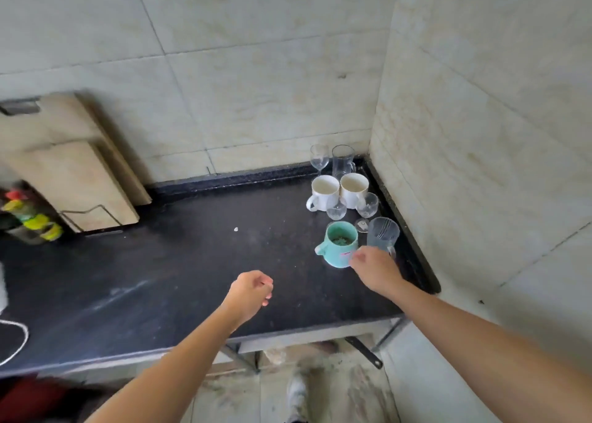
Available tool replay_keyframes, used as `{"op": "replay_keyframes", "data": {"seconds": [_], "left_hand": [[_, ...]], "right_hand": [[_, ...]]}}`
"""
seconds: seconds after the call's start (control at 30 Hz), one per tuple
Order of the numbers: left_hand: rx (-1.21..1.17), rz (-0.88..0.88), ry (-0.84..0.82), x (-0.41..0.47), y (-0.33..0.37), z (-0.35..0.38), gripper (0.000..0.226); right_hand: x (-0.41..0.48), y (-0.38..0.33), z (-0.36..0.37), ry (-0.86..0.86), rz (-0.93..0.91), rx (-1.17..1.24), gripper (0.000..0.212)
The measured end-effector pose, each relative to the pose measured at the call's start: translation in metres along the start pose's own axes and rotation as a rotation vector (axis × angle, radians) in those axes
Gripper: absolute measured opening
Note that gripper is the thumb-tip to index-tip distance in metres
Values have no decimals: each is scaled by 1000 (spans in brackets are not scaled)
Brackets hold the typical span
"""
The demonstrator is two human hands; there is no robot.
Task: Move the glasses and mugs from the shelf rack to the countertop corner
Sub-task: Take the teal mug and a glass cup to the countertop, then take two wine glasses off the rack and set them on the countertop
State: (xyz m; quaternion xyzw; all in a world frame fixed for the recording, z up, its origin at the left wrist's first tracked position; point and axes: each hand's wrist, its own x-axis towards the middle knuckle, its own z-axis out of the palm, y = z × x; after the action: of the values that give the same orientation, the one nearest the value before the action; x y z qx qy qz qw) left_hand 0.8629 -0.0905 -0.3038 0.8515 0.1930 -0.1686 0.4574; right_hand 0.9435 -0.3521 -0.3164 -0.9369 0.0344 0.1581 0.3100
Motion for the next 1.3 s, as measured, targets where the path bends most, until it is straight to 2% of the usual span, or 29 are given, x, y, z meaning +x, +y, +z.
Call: {"op": "replay_keyframes", "data": {"seconds": [0.1, 0.37, 0.5, 0.67, 0.8, 1.0, 1.3], "left_hand": [[25, -39, 112, -72, -35, -34, 12], [211, -253, 545, -284, -152, -128, 22], [224, -422, 689, -401, -219, -146, 19], [191, -648, 808, -543, -297, -143, 19], [161, -798, 876, -650, -353, -135, 8], [132, -941, 1032, -797, -422, -136, 10], [-54, -1129, 1176, -920, -502, -130, 13]], "right_hand": [[-36, -59, 25, -122, -246, -128, 21], [-178, -228, 128, -321, -967, -391, 21], [-272, -294, 187, -383, -1306, -477, 24], [-414, -346, 257, -428, -1635, -492, 28], [-530, -370, 309, -483, -1816, -482, 31], [-693, -397, 376, -593, -1995, -427, 29], [-864, -422, 462, -728, -2238, -356, 27]]}}
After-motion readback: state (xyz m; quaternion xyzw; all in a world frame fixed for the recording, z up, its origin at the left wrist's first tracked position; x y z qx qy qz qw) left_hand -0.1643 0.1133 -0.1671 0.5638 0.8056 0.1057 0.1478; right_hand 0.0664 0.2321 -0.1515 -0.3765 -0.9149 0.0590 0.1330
